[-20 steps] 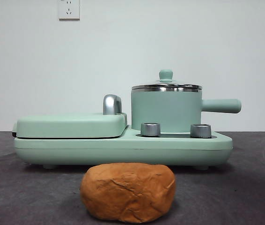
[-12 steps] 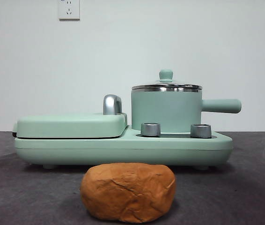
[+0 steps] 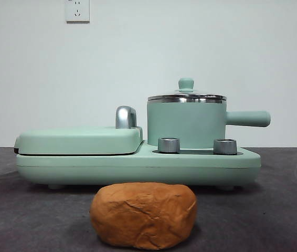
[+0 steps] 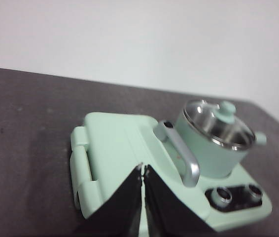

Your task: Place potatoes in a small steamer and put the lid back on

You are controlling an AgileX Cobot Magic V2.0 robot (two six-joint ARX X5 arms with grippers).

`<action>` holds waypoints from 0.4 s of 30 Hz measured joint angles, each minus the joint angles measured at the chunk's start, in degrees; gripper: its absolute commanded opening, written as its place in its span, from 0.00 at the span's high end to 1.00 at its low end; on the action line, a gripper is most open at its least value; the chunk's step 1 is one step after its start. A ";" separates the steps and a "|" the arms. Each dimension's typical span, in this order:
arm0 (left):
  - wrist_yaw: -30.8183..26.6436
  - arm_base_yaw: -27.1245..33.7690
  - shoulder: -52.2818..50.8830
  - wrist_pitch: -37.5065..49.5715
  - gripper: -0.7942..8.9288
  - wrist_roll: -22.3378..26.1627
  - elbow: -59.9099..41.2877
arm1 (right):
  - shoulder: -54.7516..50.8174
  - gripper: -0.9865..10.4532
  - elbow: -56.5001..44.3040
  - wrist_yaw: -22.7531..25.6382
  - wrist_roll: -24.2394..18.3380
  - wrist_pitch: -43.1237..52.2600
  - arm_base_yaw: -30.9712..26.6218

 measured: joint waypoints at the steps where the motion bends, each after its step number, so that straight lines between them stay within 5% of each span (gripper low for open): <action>1: 0.61 0.00 1.57 -0.81 0.91 1.46 1.22 | 1.51 0.90 1.09 -0.55 -1.57 -0.98 0.00; 12: 4.07 -5.53 18.36 -4.63 0.91 21.53 10.54 | 16.24 0.90 9.70 -4.46 -20.48 -5.11 0.09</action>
